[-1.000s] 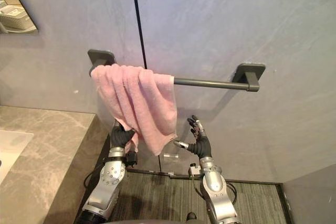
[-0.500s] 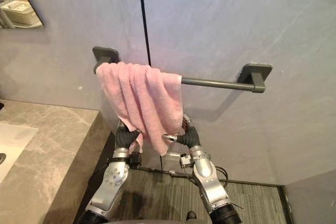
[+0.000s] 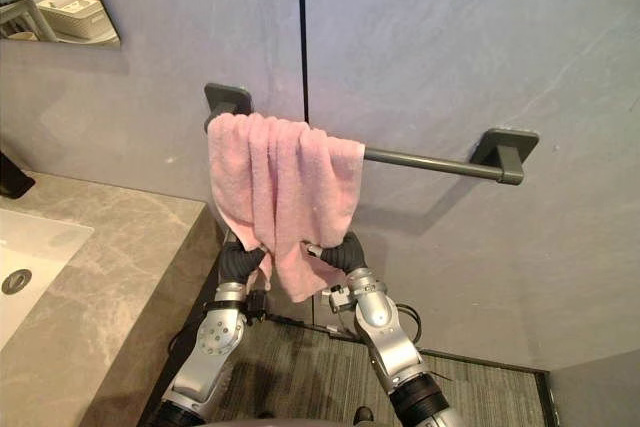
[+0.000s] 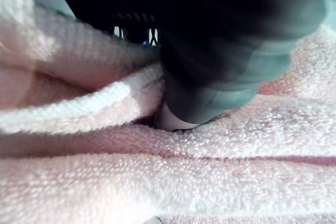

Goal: Organize washtable

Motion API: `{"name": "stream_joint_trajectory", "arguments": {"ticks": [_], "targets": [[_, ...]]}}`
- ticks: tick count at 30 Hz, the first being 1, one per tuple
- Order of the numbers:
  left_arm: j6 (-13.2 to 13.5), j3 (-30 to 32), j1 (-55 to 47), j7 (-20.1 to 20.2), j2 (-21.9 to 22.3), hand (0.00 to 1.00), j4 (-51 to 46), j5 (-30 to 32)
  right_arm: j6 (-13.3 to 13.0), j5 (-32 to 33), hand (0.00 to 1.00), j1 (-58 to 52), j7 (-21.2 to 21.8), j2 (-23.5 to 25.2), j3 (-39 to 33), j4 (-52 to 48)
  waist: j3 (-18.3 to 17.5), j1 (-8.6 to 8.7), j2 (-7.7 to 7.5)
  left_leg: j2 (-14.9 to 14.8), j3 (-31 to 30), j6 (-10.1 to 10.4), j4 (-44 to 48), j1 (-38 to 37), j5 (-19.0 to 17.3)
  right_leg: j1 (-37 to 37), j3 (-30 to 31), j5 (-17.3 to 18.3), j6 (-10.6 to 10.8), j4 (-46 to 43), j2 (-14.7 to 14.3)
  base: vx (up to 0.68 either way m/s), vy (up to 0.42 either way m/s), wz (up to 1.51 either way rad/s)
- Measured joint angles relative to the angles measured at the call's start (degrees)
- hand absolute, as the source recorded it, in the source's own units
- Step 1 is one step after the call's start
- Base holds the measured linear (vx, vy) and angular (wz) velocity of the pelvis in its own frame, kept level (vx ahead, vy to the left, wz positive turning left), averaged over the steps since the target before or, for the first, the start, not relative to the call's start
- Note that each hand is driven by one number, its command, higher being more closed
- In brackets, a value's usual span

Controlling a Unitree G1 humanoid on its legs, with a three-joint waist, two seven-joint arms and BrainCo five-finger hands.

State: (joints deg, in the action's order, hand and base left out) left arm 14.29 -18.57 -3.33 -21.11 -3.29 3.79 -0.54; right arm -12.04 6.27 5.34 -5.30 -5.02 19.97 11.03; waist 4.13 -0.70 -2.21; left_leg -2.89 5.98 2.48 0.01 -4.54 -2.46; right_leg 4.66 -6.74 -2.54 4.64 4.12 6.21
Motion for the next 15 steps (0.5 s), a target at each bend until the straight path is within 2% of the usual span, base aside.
{"name": "stream_joint_trajectory", "arguments": {"ticks": [7,15], "targets": [[0.0,0.1,0.0,1.1,-0.2,1.0,0.0,-0.1,0.0,0.4,1.0,0.0,0.0,0.2,-4.0,-0.2,-0.1,0.0,-0.45,0.0,0.2,0.0,0.0,0.0,0.0,-0.1,0.2,0.0,0.0,0.0,0.0,-0.02,-0.008,-0.01],[0.0,0.4,-0.1,2.2,-0.2,1.0,0.0,-0.1,-0.1,0.7,1.0,-2.7,0.1,0.3,-7.2,-4.9,-0.1,0.08,-0.48,0.0,0.8,0.0,-0.1,-0.3,0.0,-0.2,0.7,-0.1,0.0,0.0,0.0,-0.01,-0.004,-0.02]]}}
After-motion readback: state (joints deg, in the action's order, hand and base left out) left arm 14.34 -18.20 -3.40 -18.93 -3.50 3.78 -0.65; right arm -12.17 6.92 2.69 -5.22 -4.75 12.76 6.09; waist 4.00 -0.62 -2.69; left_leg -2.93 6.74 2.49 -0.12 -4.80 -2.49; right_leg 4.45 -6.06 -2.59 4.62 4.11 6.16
